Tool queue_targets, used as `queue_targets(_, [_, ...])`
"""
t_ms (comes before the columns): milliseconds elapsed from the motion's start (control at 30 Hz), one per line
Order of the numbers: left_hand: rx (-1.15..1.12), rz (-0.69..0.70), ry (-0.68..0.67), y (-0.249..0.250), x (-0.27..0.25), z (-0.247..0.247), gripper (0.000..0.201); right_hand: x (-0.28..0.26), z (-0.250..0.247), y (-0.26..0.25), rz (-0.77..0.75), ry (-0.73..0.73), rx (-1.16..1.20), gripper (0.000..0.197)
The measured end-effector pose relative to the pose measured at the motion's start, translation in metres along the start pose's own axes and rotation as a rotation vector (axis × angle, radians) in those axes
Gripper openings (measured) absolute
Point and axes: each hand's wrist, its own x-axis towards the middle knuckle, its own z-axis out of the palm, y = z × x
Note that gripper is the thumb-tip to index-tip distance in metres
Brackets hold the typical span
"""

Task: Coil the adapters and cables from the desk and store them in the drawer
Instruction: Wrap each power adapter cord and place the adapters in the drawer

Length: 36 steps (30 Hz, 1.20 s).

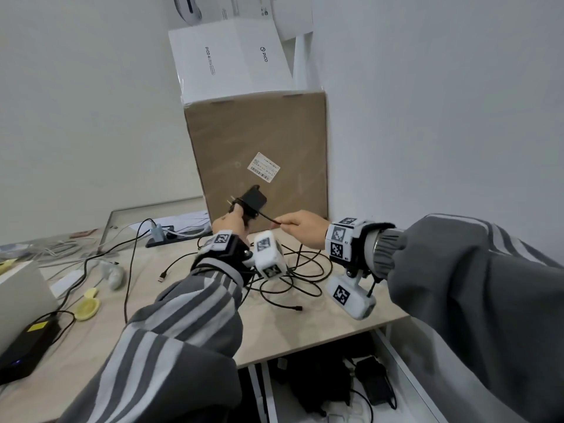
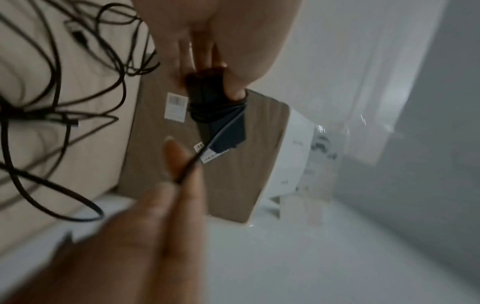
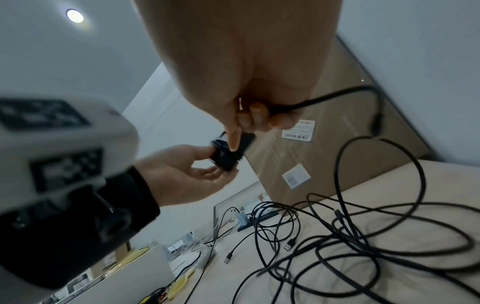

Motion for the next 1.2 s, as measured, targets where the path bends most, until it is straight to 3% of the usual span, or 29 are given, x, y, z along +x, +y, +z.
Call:
queue_targets(100, [-0.45, -0.074, -0.181, 0.009, -0.007, -0.001, 0.038, -0.005, 0.006, 0.014, 0.008, 0.016, 0.136, 0.028])
queue_targets(167, [-0.534, -0.088, -0.35, 0.016, -0.02, -0.007, 0.027, -0.009, 0.005, 0.022, 0.025, 0.003, 0.208, 0.025])
queue_targets(233, [-0.364, -0.055, -0.604, 0.023, -0.033, -0.023, 0.017, -0.009, -0.004, 0.03, 0.034, -0.025, 0.147, 0.021])
queue_targets(300, [0.049, -0.02, -0.873, 0.027, -0.048, -0.038, 0.024, -0.009, -0.016, 0.034, 0.042, -0.08, 0.051, 0.022])
queue_targets(333, [0.254, -0.011, -0.947, 0.027, -0.052, -0.044, 0.018, -0.008, -0.02, 0.034, 0.041, -0.12, 0.023, 0.026])
queue_targets(500, [0.816, -0.098, -0.93, 0.011, -0.051, -0.037, 0.014, 0.0, -0.029, 0.006, -0.002, -0.274, -0.227, 0.016])
queue_targets(567, [1.073, -0.077, -0.885, 0.001, -0.046, -0.03, 0.038, 0.004, -0.034, -0.004, 0.007, -0.29, -0.315, 0.015])
queue_targets(633, [1.232, -0.054, -0.791, -0.006, -0.044, -0.021, 0.051, 0.005, -0.036, -0.008, 0.033, -0.289, -0.395, 0.017])
queue_targets(733, [1.355, 0.071, -0.512, -0.01, -0.041, -0.008, 0.038, 0.003, -0.028, -0.011, 0.052, -0.204, -0.412, 0.02])
queue_targets(800, [1.221, 0.1, -0.273, -0.016, -0.036, -0.004, 0.037, 0.001, -0.017, -0.013, 0.051, -0.131, -0.367, 0.022])
queue_targets(900, [0.57, 0.035, -0.108, -0.027, -0.025, 0.004, 0.044, -0.002, 0.0, -0.012, 0.098, 0.004, -0.239, 0.025])
queue_targets(1000, [-0.06, -0.143, -0.161, -0.029, -0.03, 0.01, 0.042, -0.006, 0.011, -0.001, 0.15, 0.135, -0.038, 0.012])
queue_targets(1200, [-0.359, -0.193, -0.306, -0.027, -0.052, 0.007, 0.033, -0.03, 0.012, 0.015, 0.224, 0.157, 0.421, 0.024])
